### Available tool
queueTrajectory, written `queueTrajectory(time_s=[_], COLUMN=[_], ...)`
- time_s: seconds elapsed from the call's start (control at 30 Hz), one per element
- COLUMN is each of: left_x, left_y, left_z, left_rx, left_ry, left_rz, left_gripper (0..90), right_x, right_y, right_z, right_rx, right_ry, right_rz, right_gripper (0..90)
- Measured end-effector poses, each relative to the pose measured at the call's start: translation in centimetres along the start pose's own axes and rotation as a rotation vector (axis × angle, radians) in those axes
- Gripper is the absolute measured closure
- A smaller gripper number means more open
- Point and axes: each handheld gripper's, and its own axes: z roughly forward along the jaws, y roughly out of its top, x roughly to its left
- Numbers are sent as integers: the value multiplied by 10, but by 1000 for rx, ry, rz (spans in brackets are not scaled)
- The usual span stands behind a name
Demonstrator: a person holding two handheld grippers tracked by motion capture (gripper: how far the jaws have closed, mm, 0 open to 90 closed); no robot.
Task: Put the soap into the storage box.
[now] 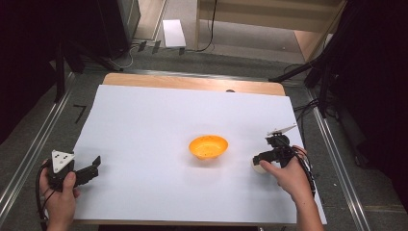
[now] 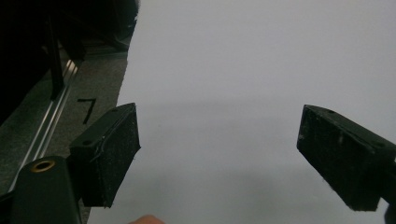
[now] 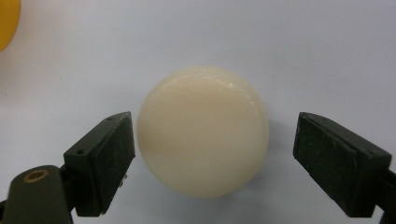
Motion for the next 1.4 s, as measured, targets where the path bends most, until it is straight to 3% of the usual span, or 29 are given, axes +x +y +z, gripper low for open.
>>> queueTrajectory(time_s=[0.27, 0.47, 1.4], left_x=[0, -1, -1], left_y=[0, 0, 0], left_z=[0, 0, 0], left_rx=[-1, 0, 3], left_ry=[-2, 1, 6], left_rz=[1, 6, 9], left_gripper=[139, 139, 140], right_x=[6, 7, 11], right_y=[2, 2, 7], right_z=[9, 8, 19], right_rx=[17, 17, 60], right_ry=[-5, -16, -35], right_rz=[17, 52, 129], right_gripper=[144, 225, 233])
